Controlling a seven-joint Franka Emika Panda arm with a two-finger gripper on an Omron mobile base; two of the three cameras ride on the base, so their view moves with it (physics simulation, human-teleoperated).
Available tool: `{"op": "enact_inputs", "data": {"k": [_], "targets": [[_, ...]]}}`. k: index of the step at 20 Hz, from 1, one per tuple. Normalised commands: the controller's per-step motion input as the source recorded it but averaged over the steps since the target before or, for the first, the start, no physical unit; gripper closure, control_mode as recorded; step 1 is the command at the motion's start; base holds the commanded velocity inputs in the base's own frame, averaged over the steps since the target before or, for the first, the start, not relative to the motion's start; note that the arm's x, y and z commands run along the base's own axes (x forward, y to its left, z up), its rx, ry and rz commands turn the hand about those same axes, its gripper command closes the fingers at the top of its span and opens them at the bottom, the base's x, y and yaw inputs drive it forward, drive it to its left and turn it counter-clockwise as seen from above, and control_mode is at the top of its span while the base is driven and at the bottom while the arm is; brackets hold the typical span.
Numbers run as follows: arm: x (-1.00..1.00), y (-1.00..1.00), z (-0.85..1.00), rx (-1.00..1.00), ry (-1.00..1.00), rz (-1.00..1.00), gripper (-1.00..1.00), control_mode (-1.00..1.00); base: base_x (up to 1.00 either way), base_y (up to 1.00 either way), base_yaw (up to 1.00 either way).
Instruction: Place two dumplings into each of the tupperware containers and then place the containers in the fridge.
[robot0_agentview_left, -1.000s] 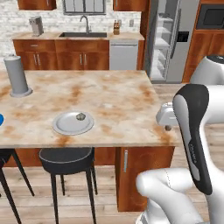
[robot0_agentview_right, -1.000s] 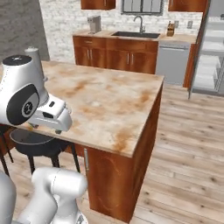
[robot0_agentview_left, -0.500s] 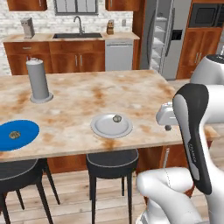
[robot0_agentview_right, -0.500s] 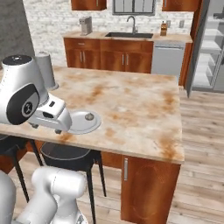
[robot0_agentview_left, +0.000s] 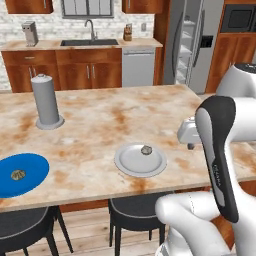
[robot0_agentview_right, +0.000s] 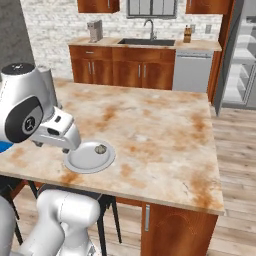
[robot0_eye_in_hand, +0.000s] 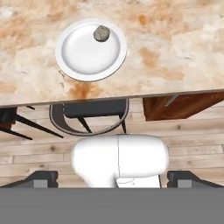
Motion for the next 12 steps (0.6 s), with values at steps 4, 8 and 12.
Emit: {"op": "enact_inputs", "data": {"k": [4, 8, 12], "targets": [[0.0, 0.0, 0.0, 0.0, 0.0, 0.0, -1.0, 1.0, 0.39, 0.02, 0.0], [0.49, 0.05, -0.1, 0.0, 0.01, 0.0, -1.0, -1.0, 0.27, 0.0, 0.0], [1.0, 0.34, -0.54, 0.0, 0.09, 0.0, -1.0, -1.0, 0.0, 0.0, 0.0]]}}
